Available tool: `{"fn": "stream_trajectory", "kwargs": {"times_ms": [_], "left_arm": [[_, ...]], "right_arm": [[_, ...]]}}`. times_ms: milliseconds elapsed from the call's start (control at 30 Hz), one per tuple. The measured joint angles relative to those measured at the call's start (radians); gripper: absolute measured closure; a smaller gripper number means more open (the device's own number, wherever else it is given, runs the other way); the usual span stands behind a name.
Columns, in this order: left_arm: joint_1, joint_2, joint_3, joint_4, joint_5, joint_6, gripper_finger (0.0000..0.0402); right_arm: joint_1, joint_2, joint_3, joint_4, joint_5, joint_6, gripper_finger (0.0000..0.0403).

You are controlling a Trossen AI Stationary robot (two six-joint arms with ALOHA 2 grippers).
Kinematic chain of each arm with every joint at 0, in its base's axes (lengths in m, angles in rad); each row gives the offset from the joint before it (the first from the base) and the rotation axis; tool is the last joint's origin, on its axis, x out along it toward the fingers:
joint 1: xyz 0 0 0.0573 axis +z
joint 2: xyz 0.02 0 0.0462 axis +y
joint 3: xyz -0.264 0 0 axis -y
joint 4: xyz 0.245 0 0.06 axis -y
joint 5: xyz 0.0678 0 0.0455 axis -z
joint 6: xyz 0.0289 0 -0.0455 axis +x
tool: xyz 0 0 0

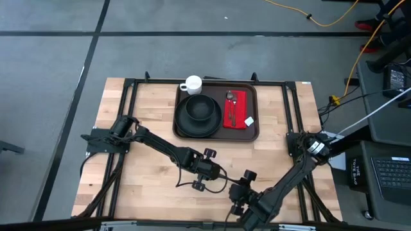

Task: Set up tray
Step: Put the black knife to the right of the black fork on the red napkin on the brown serving tray

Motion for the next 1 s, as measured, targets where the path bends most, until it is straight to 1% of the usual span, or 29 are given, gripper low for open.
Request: {"fn": "stream_trajectory", "kwargs": {"times_ms": [200,333,500,600,733,833,900,1000], "left_arm": [[-0.001,0.000,0.001,0.000,0.000,0.001,0.0339],[-0.001,0.000,0.001,0.000,0.000,0.001,0.0339],[-0.001,0.000,0.001,0.000,0.000,0.001,0.0339],[-0.001,-0.001,0.001,0.000,0.000,0.001,0.0339],[-0.001,-0.001,0.001,0.000,0.000,0.001,0.0339],[-0.001,-0.001,0.002,0.000,0.000,0.001,0.0339],[-0.001,-0.001,0.002,0.000,-0.006,0.001,0.0339],[-0.001,-0.001,0.002,0.000,-0.023,0.001,0.0339]], "right_arm": [[0.001,0.030,0.000,0.000,0.031,0.011,0.0218],[0.000,0.031,-0.003,-0.001,0.032,0.011,0.0220],[-0.004,0.031,-0.091,0.090,0.012,0.011,0.0220],[-0.007,0.032,-0.137,0.115,0.012,0.027,0.0220],[-0.013,0.032,-0.147,0.129,0.012,0.033,0.0220],[-0.021,0.032,-0.148,0.143,0.011,0.008,0.0220],[-0.032,0.032,-0.148,0.154,0.000,0.004,0.0220],[-0.059,0.032,-0.148,0.165,-0.046,-0.008,0.0220]]}}
